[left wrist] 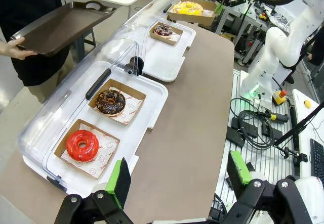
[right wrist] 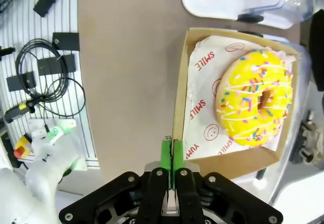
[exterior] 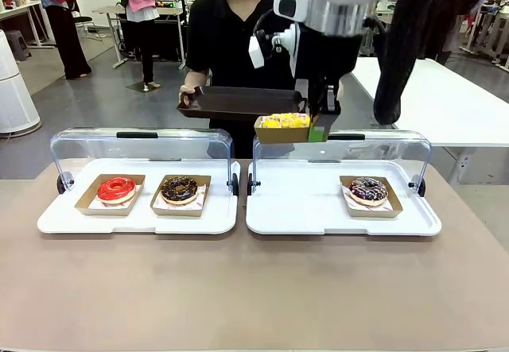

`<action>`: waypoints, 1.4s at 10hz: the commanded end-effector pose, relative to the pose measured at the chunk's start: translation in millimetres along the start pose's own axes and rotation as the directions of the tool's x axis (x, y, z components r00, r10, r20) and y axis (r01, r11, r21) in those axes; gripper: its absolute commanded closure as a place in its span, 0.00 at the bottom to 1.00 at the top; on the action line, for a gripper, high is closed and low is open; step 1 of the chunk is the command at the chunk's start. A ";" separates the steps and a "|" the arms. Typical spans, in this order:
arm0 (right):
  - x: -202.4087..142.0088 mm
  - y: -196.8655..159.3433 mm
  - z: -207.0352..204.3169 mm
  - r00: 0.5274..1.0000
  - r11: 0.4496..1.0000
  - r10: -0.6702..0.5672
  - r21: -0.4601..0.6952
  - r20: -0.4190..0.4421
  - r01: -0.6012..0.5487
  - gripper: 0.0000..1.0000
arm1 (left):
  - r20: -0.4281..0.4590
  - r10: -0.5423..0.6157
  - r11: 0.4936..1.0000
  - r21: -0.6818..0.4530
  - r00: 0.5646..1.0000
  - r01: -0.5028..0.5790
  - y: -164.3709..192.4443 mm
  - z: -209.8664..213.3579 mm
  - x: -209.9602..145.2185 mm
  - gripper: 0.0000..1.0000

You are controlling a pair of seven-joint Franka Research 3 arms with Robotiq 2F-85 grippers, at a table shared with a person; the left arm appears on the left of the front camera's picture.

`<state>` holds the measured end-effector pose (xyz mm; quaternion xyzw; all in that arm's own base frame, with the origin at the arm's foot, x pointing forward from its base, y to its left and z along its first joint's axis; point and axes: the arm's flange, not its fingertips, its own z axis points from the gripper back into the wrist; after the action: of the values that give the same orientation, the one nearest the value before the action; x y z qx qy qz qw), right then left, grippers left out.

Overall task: Provide the desired donut to the person.
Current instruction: Pick up and lift the Paper togo box containing the Donut pointed at by the person, then place the picked Paper togo box onto the Handle tray extended by the person.

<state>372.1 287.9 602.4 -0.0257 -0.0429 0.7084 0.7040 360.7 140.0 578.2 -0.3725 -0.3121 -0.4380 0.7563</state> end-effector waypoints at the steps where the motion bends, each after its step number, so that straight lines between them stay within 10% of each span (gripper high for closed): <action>1: 0.6 -26.1 -24.5 0.998 0.999 0.049 0.005 -0.045 -0.049 1.00 | 0.005 -0.004 1.000 -0.005 1.000 0.004 -1.1 2.9 0.6 0.00; 14: 0.0 0.0 0.0 1.000 1.000 0.000 0.000 0.000 0.000 1.00 | 0.005 -0.004 1.000 -0.005 1.000 0.004 -1.1 2.9 0.6 0.00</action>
<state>376.1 288.6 605.3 -0.0348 -0.0429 0.7123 0.6996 360.7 140.1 578.3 -0.3725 -0.3121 -0.4380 0.7563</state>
